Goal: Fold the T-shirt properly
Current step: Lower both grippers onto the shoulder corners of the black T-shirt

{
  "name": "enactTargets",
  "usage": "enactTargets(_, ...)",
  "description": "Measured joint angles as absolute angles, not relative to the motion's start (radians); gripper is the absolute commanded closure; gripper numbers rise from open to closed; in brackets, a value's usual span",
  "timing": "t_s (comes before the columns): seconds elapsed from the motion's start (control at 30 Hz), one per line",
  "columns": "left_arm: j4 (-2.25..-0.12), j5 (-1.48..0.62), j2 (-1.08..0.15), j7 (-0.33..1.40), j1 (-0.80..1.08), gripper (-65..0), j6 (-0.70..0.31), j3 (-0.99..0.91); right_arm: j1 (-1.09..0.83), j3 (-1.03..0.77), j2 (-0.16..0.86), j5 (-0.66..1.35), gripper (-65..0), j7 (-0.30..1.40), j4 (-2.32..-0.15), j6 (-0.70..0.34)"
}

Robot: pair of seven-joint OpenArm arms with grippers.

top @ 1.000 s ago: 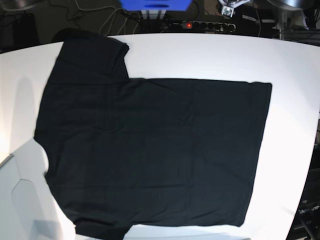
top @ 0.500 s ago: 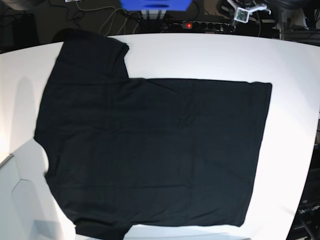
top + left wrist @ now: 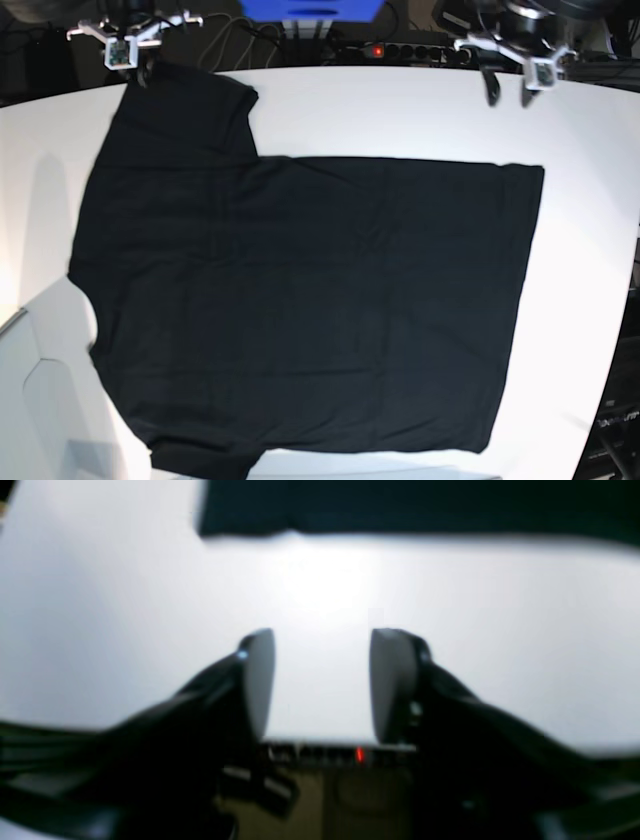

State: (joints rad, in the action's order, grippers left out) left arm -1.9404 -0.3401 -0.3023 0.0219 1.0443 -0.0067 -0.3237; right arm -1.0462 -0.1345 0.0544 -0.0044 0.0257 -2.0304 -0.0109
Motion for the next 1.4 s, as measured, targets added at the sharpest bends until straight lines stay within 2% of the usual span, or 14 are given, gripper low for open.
enactTargets(0.13, -1.932, -0.378, -0.297, 0.032, 0.984, -33.7, -0.008, -0.369, -0.978, -0.134, 0.056, -0.004, -24.6, 0.027, -2.031, -0.011)
enactTargets(0.23, -1.908, -0.416, -0.3, 0.016, 0.893, -33.8, -0.012, -0.397, -0.932, -0.151, 0.06, -0.004, -26.5, 0.027, -2.03, -0.014)
enactTargets(0.37, -1.803, -0.432, -0.297, 0.032, 0.759, -33.9, -0.01, -0.398, -0.88, -0.165, 0.063, -0.004, -26.7, 0.027, -2.03, -0.014)
enactTargets(0.57, -1.634, -0.433, -0.297, 0.024, 0.61, -42.0, -0.01, -0.398, -0.848, -0.176, 0.063, -0.004, -26.7, 0.03, -2.028, -0.034)
enactTargets(0.7, -1.551, -0.435, -0.296, 0.025, 0.566, -42.2, -0.005, -0.397, -0.846, -0.204, 0.055, -0.004, -26.7, 0.031, -2.029, -0.085)
enactTargets(1.13, -1.39, -0.435, -0.293, 0.026, 0.453, -42.2, -0.004, -0.389, -0.829, -0.229, 0.056, -0.004, -26.7, 0.03, -2.017, -0.086)
enactTargets(1.4, -1.376, -0.428, -0.294, 0.002, 0.435, -42.1, -0.004, -0.321, -0.829, -0.231, 0.056, -0.004, -26.7, 0.03, -2.017, -0.086)
